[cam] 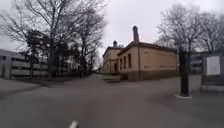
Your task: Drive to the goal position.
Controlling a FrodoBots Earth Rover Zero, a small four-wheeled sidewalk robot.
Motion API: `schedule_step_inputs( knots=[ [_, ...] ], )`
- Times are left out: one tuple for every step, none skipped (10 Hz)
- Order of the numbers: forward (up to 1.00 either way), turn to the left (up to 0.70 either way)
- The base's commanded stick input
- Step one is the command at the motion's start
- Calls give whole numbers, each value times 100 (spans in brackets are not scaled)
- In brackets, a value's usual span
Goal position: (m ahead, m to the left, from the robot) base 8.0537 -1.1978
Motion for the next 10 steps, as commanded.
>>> schedule_step_inputs(
  knots=[
    [100, 15],
    [100, 40],
    [100, 39],
    [100, 1],
    [100, 1],
    [100, 1],
    [100, 1],
    [100, 1],
    [100, 1],
    [100, 1]
  ],
)
